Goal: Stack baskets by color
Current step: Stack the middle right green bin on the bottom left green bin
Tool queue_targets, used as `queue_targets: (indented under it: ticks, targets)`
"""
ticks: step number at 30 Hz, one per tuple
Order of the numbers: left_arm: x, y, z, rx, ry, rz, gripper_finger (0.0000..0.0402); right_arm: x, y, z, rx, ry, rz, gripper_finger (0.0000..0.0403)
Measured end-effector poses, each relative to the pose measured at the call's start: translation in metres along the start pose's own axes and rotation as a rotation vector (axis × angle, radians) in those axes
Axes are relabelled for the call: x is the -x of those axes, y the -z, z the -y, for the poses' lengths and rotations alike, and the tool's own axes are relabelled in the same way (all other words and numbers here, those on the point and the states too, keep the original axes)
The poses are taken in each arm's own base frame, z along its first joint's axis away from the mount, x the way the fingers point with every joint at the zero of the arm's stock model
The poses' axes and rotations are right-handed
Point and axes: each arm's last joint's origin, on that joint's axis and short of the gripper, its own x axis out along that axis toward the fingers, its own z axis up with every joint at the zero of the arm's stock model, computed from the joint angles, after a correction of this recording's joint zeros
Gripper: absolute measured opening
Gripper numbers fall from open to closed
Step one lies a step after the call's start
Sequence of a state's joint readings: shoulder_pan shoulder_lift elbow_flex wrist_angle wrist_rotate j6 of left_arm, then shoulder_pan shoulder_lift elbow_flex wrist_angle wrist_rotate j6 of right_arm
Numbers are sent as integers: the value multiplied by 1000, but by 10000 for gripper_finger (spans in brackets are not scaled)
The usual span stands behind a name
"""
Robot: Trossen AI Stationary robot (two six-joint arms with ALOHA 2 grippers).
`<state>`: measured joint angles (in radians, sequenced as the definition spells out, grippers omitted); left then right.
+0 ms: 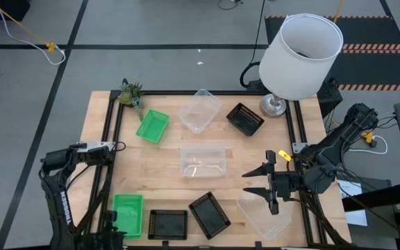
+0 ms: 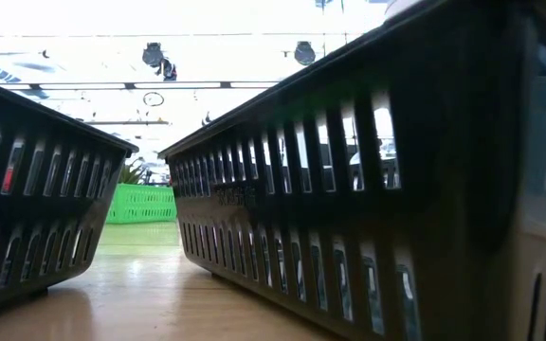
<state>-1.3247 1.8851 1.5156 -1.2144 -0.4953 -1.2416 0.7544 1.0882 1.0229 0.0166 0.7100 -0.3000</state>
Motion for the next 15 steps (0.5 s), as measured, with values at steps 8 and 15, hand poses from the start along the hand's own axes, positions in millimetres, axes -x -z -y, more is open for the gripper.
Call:
queue_targets:
  ticks: [8,15]
  targets:
    - [0,-1,3,11,24,8,37,0,0,0,0,0,0,180]
    - [0,-1,4,37,37,12,41,0,0,0,0,0,0,180]
